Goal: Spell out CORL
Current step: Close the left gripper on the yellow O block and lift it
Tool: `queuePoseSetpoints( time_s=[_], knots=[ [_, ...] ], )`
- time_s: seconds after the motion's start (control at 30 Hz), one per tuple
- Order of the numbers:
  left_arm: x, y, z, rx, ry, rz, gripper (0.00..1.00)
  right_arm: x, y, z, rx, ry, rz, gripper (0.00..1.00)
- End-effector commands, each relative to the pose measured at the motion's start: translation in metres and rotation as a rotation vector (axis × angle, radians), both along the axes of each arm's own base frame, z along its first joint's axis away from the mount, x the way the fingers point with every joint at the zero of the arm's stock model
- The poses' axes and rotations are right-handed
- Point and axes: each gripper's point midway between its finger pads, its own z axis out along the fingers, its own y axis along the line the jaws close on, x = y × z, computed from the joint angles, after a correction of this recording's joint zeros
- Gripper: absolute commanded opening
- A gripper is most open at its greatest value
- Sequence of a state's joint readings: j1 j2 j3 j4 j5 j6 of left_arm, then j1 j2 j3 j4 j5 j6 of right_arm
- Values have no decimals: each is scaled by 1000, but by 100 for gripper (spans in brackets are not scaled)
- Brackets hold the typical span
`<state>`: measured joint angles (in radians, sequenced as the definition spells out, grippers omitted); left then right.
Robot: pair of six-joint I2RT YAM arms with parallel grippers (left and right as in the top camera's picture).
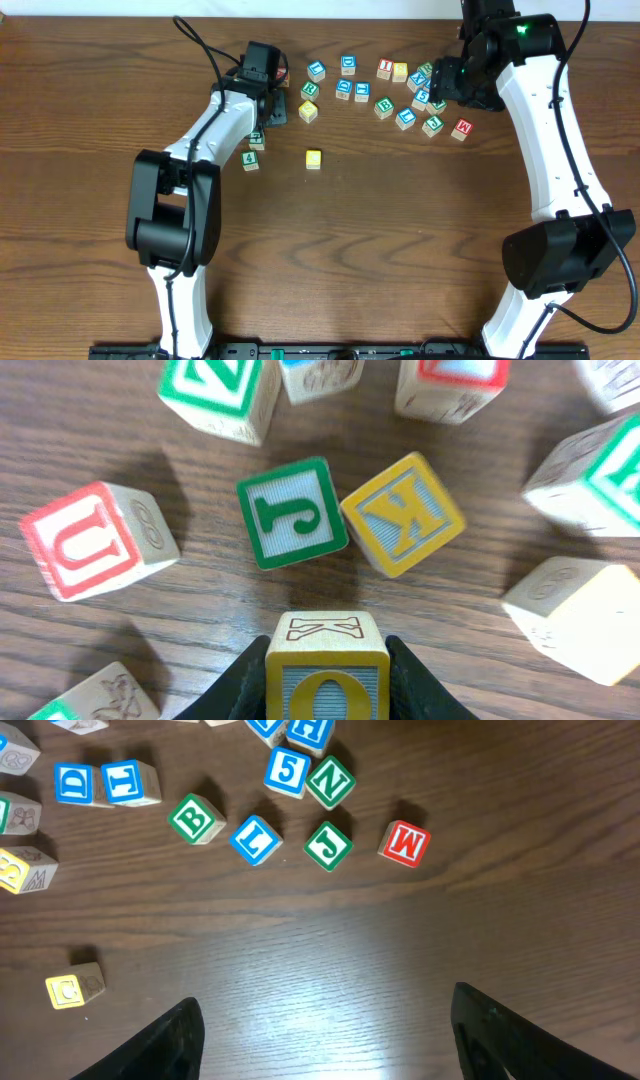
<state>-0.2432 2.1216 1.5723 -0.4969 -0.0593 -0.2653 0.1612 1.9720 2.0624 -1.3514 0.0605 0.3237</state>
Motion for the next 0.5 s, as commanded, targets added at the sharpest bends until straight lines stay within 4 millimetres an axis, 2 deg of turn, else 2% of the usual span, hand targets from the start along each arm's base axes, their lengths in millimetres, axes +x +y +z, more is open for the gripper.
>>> queuePoseSetpoints(
  time_s=[0.0, 0.2, 0.33, 0.47],
  knots=[
    [2, 3, 18, 6, -34, 7, 31, -1, 2, 12, -12, -27, 21, 74],
    [-5, -11, 29, -20, -31, -25, 31, -2, 2, 12, -13, -25, 21, 74],
    [-16, -31, 51, -47, -47, -66, 30, -2, 2, 12, -13, -26, 21, 74],
    [-36, -54, 67, -61, -32, -91, 31, -1, 2, 12, -16, -28, 19, 75]
  ],
)
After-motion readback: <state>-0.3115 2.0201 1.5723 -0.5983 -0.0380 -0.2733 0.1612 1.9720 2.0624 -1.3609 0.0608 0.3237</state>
